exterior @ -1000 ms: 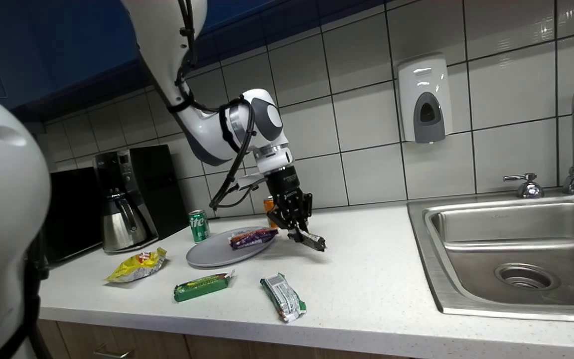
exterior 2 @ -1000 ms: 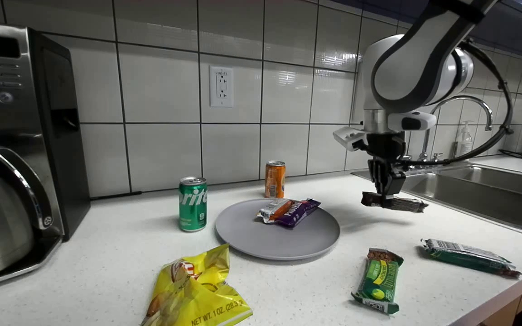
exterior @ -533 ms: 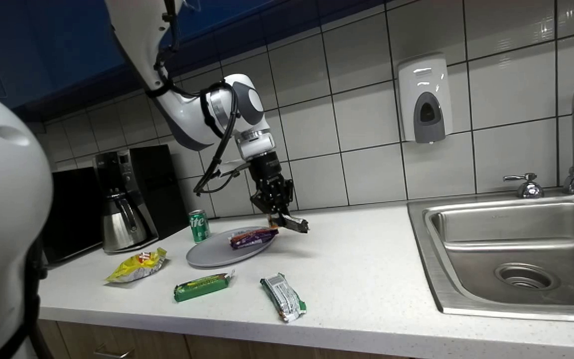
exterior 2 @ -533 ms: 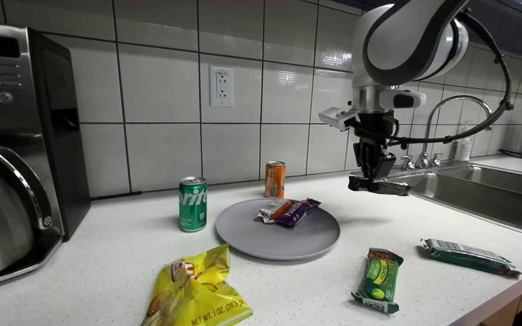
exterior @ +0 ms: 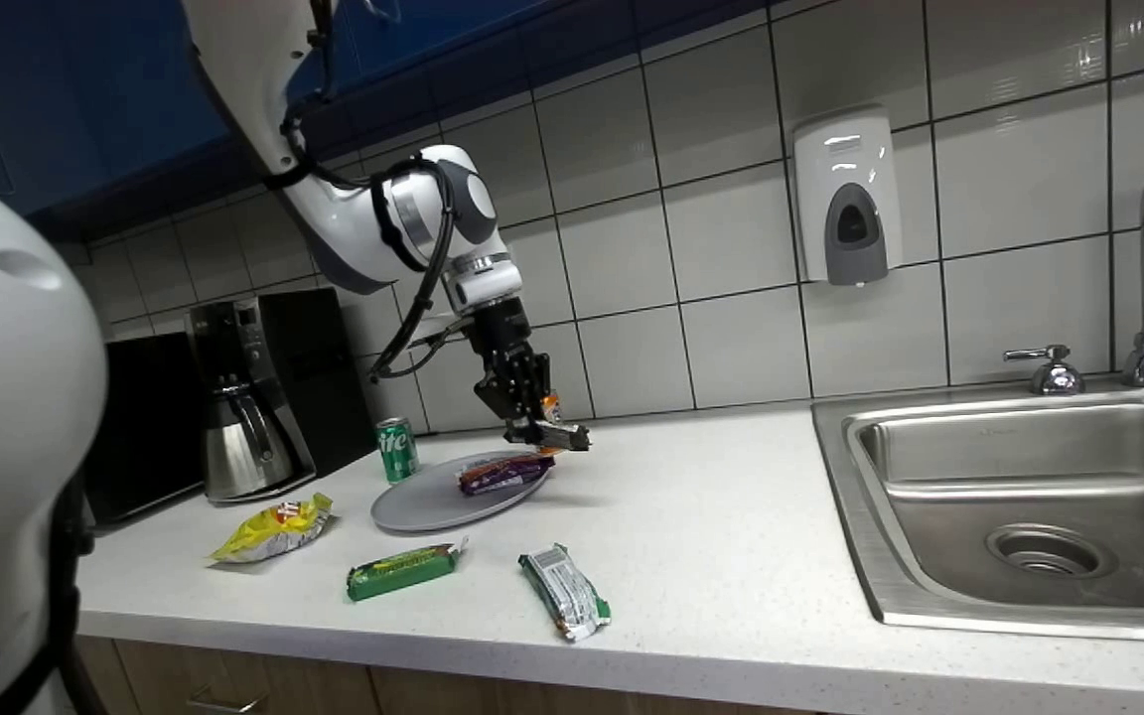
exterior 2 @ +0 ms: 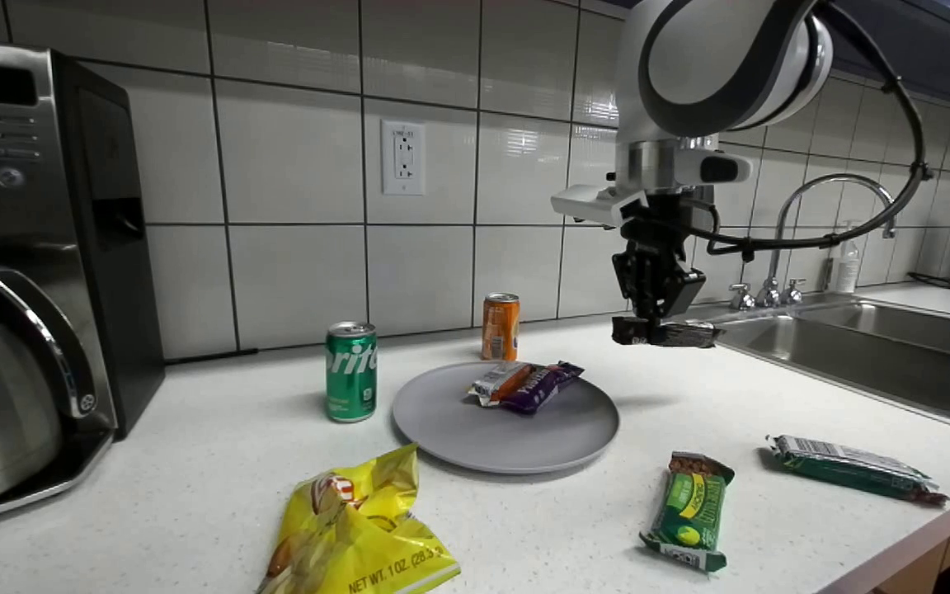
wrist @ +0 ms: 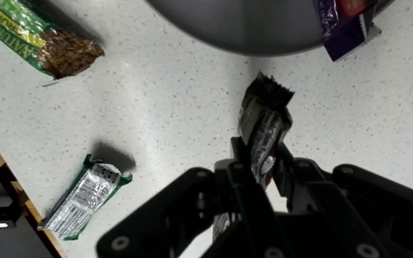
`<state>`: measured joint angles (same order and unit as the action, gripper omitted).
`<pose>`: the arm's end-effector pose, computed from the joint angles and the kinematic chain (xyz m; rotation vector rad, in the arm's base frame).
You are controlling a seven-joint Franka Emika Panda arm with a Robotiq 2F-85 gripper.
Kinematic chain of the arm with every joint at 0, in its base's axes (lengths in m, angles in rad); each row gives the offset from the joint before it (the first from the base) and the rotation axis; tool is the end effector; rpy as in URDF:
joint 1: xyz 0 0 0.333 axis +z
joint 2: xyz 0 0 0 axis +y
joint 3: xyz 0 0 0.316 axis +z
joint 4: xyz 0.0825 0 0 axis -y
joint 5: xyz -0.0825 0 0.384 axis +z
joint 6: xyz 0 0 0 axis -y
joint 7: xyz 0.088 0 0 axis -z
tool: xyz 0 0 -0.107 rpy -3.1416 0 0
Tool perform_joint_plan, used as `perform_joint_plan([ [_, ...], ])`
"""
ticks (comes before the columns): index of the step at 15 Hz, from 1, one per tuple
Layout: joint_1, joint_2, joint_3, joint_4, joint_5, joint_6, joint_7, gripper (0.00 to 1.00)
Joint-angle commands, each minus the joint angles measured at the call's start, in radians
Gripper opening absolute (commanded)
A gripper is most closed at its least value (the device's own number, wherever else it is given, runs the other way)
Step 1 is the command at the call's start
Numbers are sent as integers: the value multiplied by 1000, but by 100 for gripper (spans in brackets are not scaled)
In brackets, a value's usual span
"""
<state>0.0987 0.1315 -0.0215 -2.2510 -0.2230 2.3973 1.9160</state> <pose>0.5356 0.0397 0.3081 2.0493 -2.2756 0.2117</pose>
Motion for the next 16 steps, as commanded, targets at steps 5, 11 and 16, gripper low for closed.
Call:
perform_joint_plan([
  [5, 7, 28, 39, 49, 16, -26, -204, 5],
  [11, 24, 88, 54, 74, 13, -1, -373, 5],
  [16, 55, 132, 56, 112, 0, 2, -479, 5],
])
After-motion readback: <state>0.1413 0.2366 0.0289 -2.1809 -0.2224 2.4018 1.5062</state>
